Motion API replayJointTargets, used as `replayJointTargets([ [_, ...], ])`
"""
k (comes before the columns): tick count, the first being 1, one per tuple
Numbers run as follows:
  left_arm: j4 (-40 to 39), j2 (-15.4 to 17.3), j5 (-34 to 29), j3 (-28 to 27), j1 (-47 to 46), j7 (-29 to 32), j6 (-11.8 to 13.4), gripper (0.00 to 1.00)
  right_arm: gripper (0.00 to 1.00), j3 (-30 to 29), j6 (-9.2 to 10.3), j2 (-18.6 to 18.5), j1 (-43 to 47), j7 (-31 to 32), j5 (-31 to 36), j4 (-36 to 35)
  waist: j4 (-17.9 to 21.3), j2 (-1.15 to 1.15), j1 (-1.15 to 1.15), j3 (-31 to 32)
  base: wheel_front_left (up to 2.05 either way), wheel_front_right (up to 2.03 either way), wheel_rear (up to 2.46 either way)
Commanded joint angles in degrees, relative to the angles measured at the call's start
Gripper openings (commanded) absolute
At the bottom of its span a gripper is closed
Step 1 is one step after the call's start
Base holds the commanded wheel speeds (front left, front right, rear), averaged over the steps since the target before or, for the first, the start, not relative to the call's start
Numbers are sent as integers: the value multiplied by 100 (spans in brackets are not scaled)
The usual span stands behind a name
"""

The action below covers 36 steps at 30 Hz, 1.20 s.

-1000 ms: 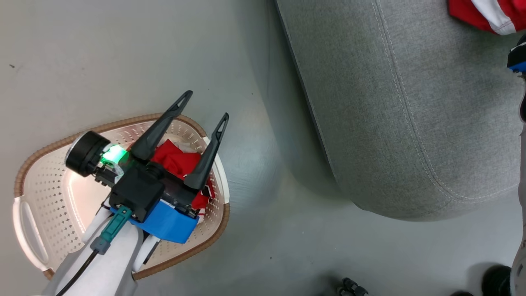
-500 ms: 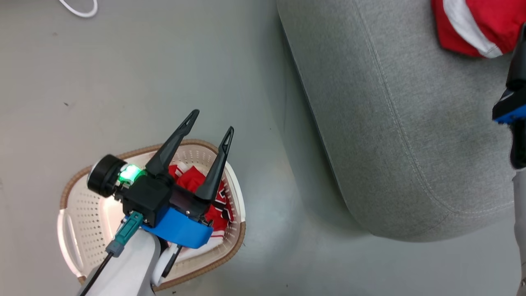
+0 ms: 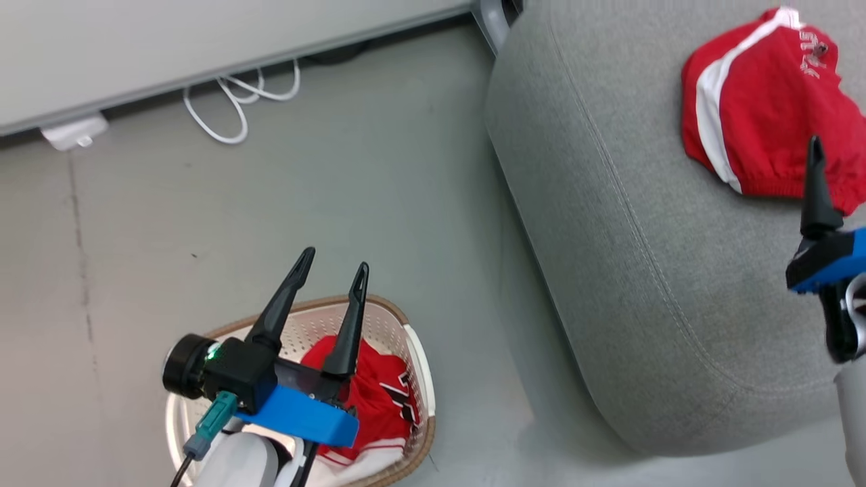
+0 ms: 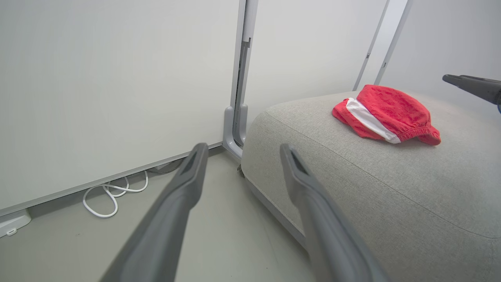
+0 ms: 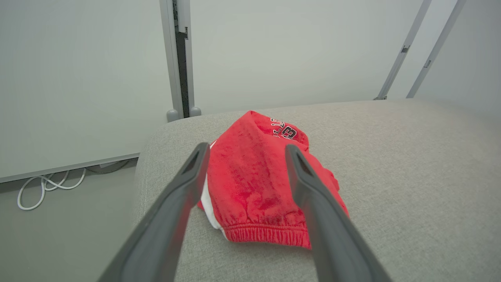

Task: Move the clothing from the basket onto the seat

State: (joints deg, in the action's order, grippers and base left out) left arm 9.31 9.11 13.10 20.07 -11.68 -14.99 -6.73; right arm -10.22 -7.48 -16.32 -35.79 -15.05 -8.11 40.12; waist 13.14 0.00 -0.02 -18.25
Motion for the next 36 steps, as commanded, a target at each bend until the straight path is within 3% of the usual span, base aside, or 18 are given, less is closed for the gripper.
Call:
replayJointTargets([
  [1,28,-56,-9,-54,83,-27,-31,100,100,20,-3,-55,209,-19,-2,-85,-174,0,2,263,0,0,0],
  [12,136,-429,-110,-784,686,-28,-57,100,100,588,-3,149,1374,57,-35,-1200,-555,0,2,970,0,0,0],
  [25,296,-571,-199,-1368,1060,-28,-81,100,100,813,-3,609,2697,548,132,-2976,-1237,0,2,1402,0,0,0],
  [36,606,-609,-218,-1672,1158,-28,-85,100,100,832,-3,1052,3502,707,112,-3496,-1692,0,2,1745,0,0,0],
])
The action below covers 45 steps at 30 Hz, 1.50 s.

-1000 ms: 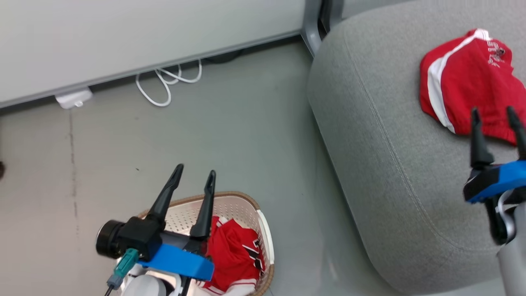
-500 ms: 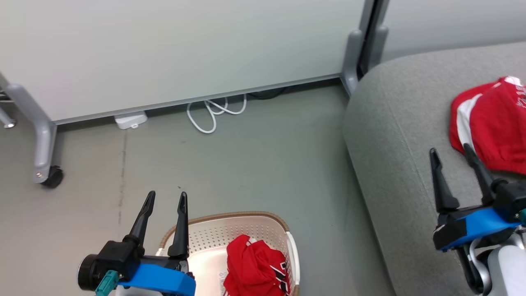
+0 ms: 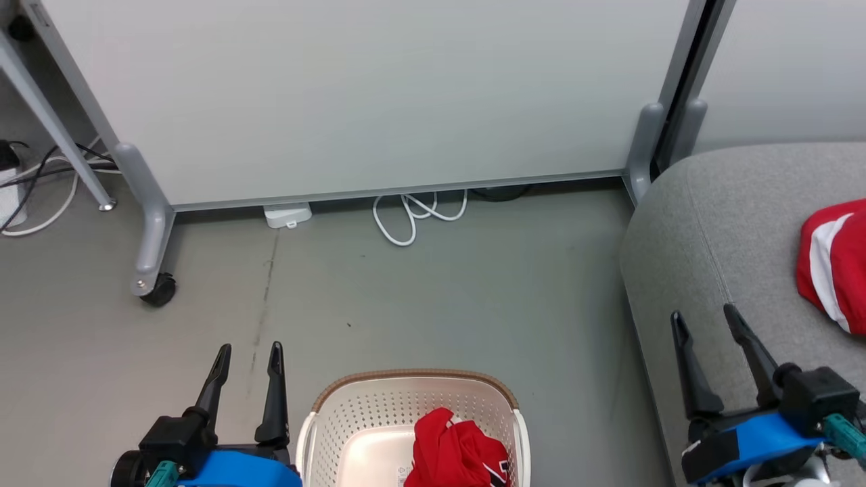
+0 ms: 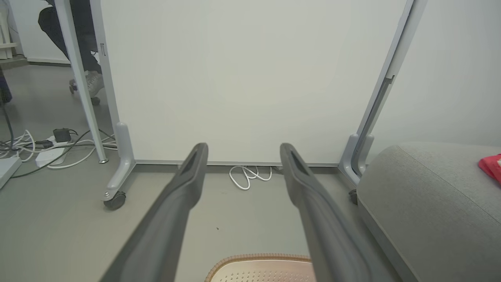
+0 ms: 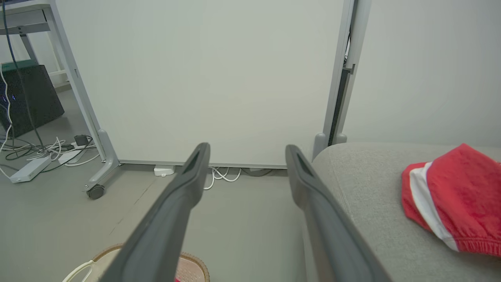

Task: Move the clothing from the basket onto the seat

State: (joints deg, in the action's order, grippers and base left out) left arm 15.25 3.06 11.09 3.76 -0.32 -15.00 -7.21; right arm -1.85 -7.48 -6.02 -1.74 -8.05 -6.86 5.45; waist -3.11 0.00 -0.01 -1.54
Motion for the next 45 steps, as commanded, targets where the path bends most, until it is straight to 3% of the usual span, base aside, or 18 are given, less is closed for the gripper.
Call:
replayJointTargets([
  [1,32,-4,-15,-66,38,-27,-37,100,100,-5,-3,58,157,11,-17,-52,-84,0,1,102,0,0,0],
  [13,135,32,-52,-180,112,-27,-28,100,100,26,-3,285,570,-82,24,-71,-90,0,1,215,0,0,0],
  [45,141,53,0,43,-131,-27,-30,100,100,303,-3,318,245,-81,39,-118,277,0,1,-245,0,0,0],
])
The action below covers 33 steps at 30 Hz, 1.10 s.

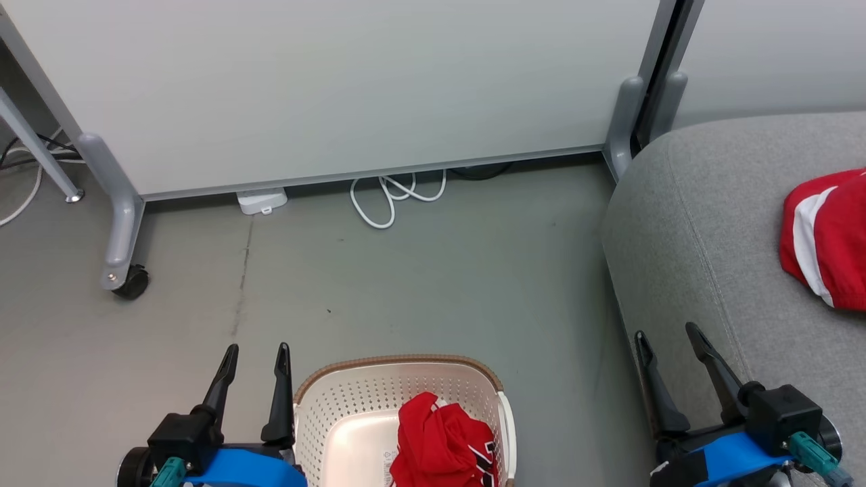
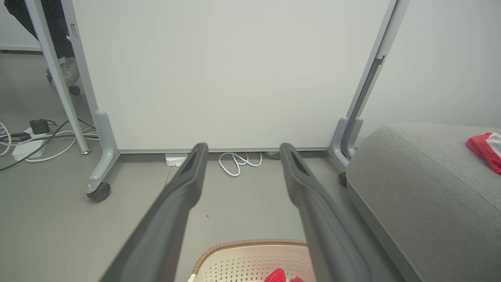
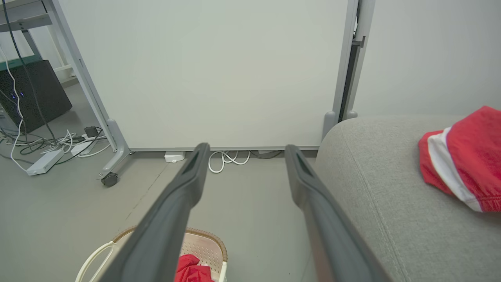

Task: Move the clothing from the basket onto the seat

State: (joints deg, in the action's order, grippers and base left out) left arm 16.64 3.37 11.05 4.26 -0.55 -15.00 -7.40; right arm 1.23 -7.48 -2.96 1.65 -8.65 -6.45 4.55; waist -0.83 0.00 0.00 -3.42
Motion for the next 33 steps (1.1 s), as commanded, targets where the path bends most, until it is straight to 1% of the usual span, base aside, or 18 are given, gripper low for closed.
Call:
replayJointTargets([
  [1,8,21,11,4,-130,-27,-11,100,100,18,-3,12,-99,-18,0,-43,86,0,0,-122,0,0,0],
  [8,102,20,30,98,-345,-26,-11,100,100,172,-3,10,-333,6,54,-193,428,0,0,-734,0,0,0],
  [15,512,19,-2,248,-704,-27,-11,100,100,325,-3,9,-655,-73,71,-305,812,0,0,-1481,0,0,0],
  [20,736,45,57,353,-1015,-27,-11,100,100,434,-3,11,-863,-154,-49,-331,1067,0,0,-1995,0,0,0],
  [25,933,128,49,485,-1360,-27,-11,100,100,487,-3,11,-1032,-232,-73,-378,1217,0,0,-2527,0,0,0],
  [28,1218,182,109,562,-1583,-27,-11,100,100,534,-3,11,-1117,-279,-75,-397,1281,0,0,-2813,0,0,0],
  [33,1688,303,165,844,-1925,-27,-11,100,100,576,-3,11,-1246,-349,-66,-417,1336,0,0,-3263,0,0,0],
])
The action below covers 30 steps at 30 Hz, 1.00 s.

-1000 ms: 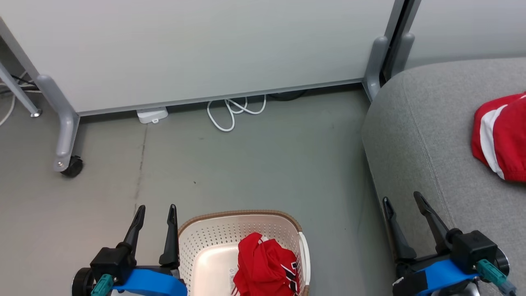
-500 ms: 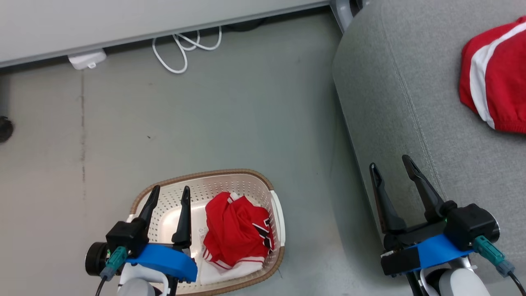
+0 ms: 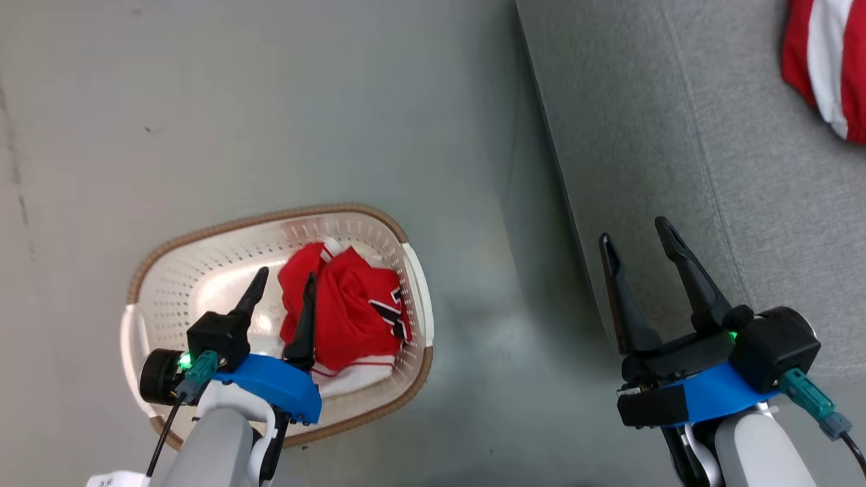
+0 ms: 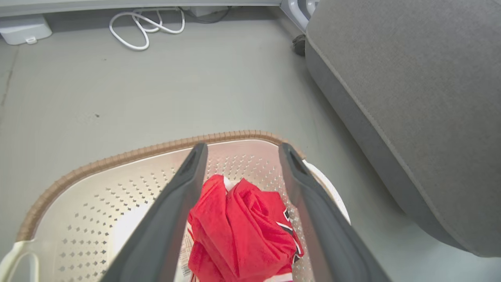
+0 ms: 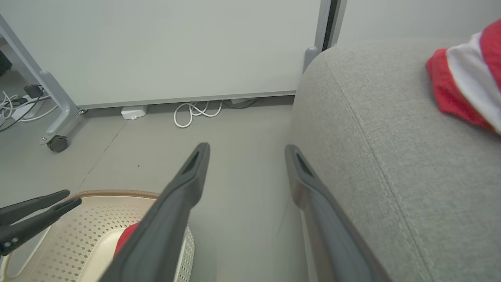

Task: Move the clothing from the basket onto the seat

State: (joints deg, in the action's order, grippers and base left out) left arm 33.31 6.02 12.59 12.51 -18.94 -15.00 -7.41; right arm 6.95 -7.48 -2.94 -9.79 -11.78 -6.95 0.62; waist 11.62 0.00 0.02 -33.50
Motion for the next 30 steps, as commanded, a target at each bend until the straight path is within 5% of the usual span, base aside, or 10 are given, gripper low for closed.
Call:
replayJointTargets([
  [1,130,55,44,52,-153,-27,-10,100,100,15,-3,9,-114,-47,-21,-22,99,0,-2,-337,0,0,0],
  [18,2097,164,1359,346,-1471,69,-10,100,100,206,-3,9,-407,-210,-39,-172,132,0,-2,-1304,0,0,0],
  [30,2123,351,2827,1059,-1811,461,-10,100,100,277,-3,9,-469,-253,9,-247,185,0,-2,-1657,0,0,0],
])
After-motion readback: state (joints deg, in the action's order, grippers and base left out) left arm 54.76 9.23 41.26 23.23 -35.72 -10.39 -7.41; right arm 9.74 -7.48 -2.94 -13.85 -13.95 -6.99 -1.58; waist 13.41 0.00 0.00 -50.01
